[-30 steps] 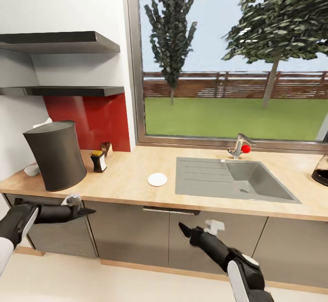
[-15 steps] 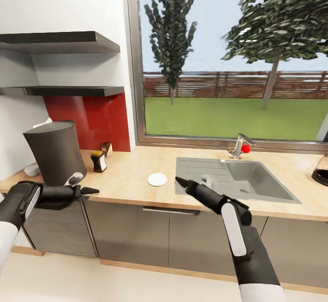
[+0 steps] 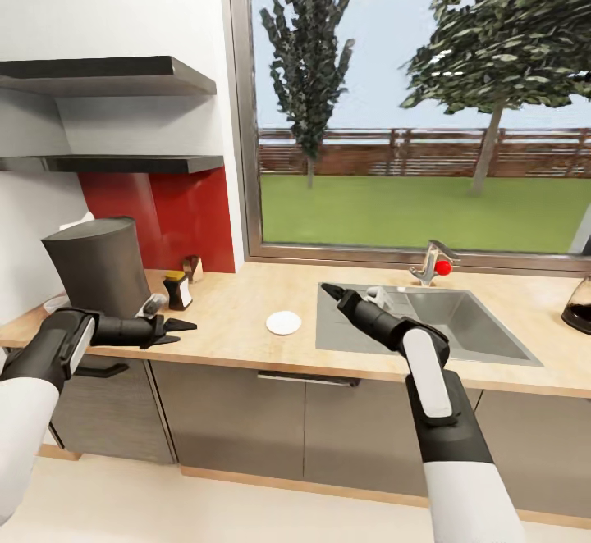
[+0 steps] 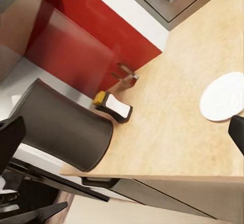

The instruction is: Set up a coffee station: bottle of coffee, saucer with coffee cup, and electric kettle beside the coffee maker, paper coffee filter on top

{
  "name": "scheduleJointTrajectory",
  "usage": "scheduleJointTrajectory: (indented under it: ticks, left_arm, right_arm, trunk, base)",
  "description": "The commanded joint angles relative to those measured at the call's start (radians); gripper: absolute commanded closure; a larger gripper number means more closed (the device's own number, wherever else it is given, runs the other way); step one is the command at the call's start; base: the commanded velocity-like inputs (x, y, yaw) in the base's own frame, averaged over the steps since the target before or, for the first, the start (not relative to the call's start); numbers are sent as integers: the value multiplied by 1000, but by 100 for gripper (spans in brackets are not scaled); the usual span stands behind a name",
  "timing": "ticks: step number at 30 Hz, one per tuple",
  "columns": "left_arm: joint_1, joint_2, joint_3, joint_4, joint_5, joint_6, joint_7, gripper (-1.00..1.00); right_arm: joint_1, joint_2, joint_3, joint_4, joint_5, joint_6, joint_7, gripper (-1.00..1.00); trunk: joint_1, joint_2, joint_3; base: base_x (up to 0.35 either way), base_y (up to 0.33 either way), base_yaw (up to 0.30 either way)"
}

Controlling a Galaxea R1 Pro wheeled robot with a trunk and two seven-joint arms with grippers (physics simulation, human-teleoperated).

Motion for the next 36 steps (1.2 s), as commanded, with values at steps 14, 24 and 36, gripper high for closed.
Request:
scheduleJointTrajectory:
  ticks: [14, 24, 36]
  left_arm:
    - [5, -2, 42, -9, 6, 7, -11, -100]
    - [6, -4, 44, -9, 11, 7, -11, -100]
    - [8, -38, 40, -6, 15, 6, -11, -100]
  right_arm:
    - [-2, -3, 58, 19, 7, 9, -18, -100]
    - [1, -4, 66, 22, 8, 9, -17, -100]
    - [5, -19, 66, 25, 6, 9, -17, -100]
  trunk:
    - [0, -1, -1]
    - [0, -1, -1]
    - [0, -1, -1]
  base:
    - [5, 0, 0]
    - [250, 0, 0]
    - [333, -6, -93]
